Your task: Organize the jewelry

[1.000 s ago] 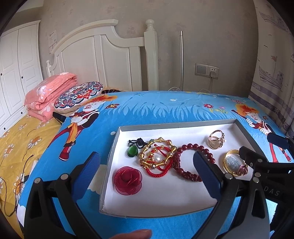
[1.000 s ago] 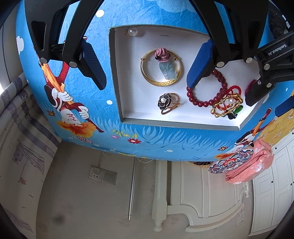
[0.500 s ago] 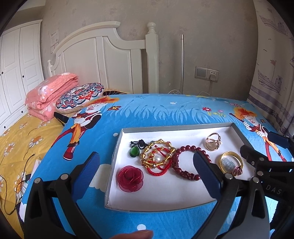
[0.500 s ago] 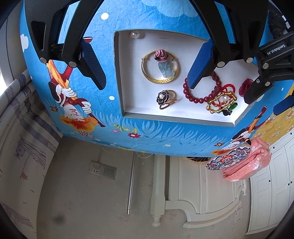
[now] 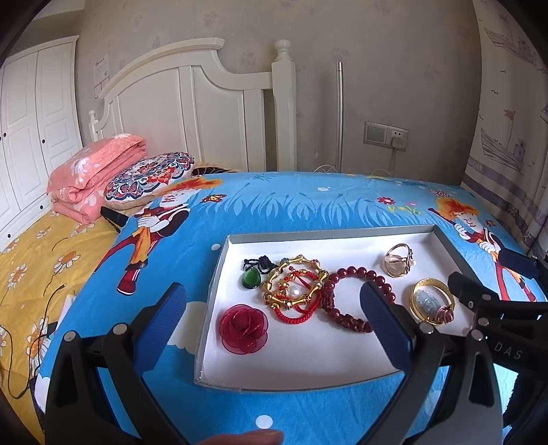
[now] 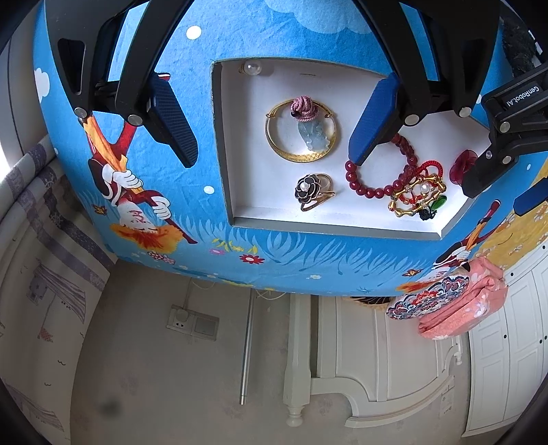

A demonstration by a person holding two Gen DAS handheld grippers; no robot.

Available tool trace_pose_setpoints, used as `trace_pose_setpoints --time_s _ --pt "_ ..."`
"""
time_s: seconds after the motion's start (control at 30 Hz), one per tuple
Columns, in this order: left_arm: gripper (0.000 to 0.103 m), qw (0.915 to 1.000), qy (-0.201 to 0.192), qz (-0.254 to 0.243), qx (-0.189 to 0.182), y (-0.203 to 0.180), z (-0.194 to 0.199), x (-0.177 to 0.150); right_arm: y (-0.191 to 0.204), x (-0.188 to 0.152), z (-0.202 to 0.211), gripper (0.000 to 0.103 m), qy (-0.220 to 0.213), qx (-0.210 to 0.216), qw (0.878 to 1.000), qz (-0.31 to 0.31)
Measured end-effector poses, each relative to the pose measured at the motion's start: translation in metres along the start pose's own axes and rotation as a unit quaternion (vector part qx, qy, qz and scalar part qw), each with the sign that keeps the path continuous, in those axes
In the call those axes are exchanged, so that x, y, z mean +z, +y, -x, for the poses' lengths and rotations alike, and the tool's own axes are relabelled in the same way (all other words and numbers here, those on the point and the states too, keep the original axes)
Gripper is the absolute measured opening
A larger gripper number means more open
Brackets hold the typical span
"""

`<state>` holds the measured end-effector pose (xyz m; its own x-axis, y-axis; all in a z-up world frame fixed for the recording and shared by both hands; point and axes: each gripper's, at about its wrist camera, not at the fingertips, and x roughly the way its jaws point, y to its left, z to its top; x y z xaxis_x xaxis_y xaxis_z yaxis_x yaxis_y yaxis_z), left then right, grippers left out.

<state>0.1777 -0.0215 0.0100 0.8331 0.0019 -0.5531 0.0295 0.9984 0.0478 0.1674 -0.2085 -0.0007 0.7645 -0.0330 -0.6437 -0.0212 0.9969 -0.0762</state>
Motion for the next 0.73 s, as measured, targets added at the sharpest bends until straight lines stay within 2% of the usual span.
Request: trace_pose_setpoints --time_s 0.53,0.63,0.73 --pt "0.098 0.9996 -0.023 -0.013 0.010 -0.004 0.009 -0.003 -0.002 -0.006 -0.001 0.084 0.004 0.001 1.000 0.000" --pt "0.098 0.9998 -0.001 -0.021 -0.003 0.002 0.005 -0.002 -0.019 -0.012 0.000 0.084 0.007 -0.006 1.000 -0.012" --pt "0.098 0.9998 0.006 -0.003 0.018 0.032 0.002 -0.003 -0.061 -0.022 0.002 0.084 0.016 -0.032 0.998 -0.044"
